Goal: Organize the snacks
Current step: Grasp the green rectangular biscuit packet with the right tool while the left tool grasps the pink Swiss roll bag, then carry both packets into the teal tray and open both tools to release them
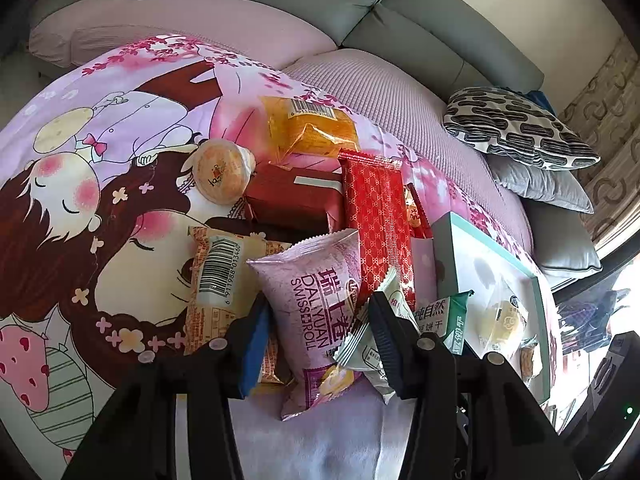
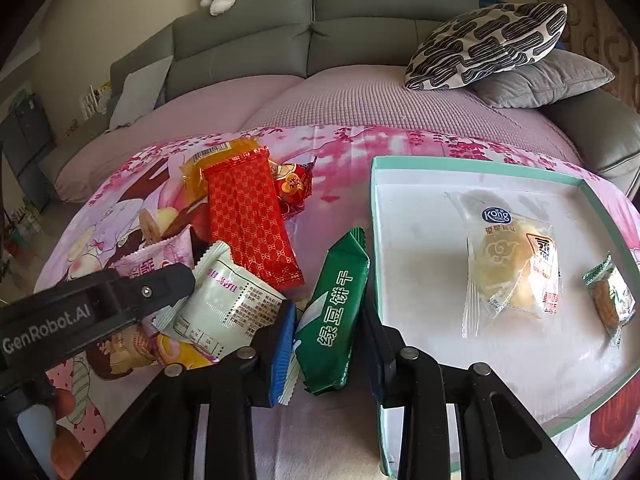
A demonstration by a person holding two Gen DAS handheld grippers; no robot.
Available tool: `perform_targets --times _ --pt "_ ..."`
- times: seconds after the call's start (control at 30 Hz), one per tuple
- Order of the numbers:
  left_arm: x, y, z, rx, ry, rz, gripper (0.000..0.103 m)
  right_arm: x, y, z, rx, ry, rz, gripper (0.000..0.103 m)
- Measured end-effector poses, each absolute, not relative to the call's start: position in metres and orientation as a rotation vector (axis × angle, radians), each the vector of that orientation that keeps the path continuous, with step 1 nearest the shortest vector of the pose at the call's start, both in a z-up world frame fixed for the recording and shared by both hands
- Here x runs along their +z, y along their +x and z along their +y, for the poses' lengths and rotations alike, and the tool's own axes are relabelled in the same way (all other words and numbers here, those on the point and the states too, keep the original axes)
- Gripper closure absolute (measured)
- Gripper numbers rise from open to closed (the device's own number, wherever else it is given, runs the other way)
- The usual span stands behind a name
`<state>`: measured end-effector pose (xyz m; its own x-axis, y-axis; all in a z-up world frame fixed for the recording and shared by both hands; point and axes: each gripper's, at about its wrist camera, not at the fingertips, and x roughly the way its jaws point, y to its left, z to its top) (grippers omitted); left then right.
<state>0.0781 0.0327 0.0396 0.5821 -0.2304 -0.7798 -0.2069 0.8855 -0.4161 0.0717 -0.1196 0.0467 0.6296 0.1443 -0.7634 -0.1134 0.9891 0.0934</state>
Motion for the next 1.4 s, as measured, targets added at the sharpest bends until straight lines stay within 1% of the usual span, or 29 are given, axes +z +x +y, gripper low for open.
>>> perform_targets --times 0.07,0.17,0.23,0.33,0.63,1.0,1.4 --pt "0.039 0.079 0.031 -0.011 -0.501 0.961 0.052 0.047 0.072 -0.119 0.144 0.025 0.875 0.07" --pt "0.039 0.079 0.031 -0.002 -0.499 0.959 0.056 0.047 0.071 -0.12 0.141 0.026 0.875 0.071" --pt "0.039 0.079 0.031 0.013 -0.496 0.96 0.063 0.047 0.072 -0.121 0.137 0.029 0.876 0.073" --pt "0.037 0.079 0.034 0.016 -0.509 0.959 0.064 0.046 0.072 -0.122 0.136 0.026 0.878 0.075" --pt "0.047 0.074 0.036 0.036 -0.5 0.93 0.066 0.053 0.069 -0.127 0.145 0.062 0.86 0.077" --pt "0.087 0.061 0.039 0.075 -0.441 0.807 0.067 0.084 0.057 -0.132 0.153 0.082 0.753 0.077" --pt "0.118 0.051 0.034 0.051 -0.419 0.721 0.067 0.091 0.055 -0.149 0.133 0.107 0.733 0.077"
